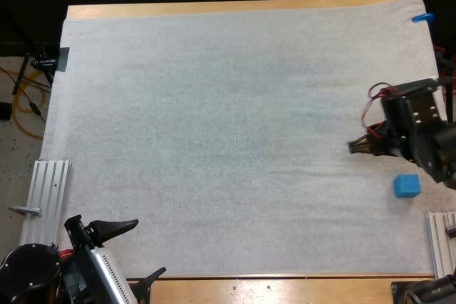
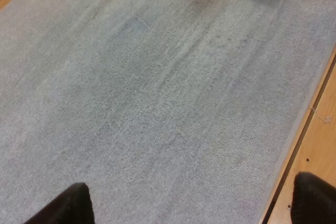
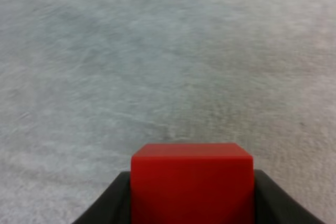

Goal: Stack red cube on blue cube

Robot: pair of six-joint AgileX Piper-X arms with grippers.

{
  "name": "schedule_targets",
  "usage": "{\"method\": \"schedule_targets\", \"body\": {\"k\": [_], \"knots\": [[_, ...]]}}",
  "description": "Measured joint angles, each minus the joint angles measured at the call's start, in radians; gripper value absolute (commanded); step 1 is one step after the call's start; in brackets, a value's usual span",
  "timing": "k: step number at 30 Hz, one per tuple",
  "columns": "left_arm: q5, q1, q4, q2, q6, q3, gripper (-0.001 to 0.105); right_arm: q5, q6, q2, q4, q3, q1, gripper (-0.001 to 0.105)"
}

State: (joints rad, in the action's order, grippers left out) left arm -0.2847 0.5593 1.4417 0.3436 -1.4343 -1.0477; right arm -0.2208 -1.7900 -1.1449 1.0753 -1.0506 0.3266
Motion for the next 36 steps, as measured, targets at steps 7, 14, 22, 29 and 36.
{"method": "schedule_targets", "body": {"k": [7, 14, 22, 29, 36], "knots": [[0.000, 0.000, 0.000, 0.000, 0.000, 0.000, 0.074, 0.000, 0.003, 0.064, 0.005, 0.050, -0.138, 0.018], [0.000, 0.000, 0.000, 0.000, 0.000, 0.000, 0.074, 0.013, -0.010, 0.147, -0.017, 0.183, -0.190, 0.018], [0.000, 0.000, 0.000, 0.000, 0.000, 0.000, 0.074, 0.055, -0.012, 0.163, -0.094, 0.308, -0.203, 0.018], [0.000, 0.000, 0.000, 0.000, 0.000, 0.000, 0.074, 0.089, -0.018, 0.163, -0.117, 0.347, -0.275, 0.018], [0.000, 0.000, 0.000, 0.000, 0.000, 0.000, 0.074, 0.122, -0.033, 0.163, -0.164, 0.396, -0.285, 0.018]]}}
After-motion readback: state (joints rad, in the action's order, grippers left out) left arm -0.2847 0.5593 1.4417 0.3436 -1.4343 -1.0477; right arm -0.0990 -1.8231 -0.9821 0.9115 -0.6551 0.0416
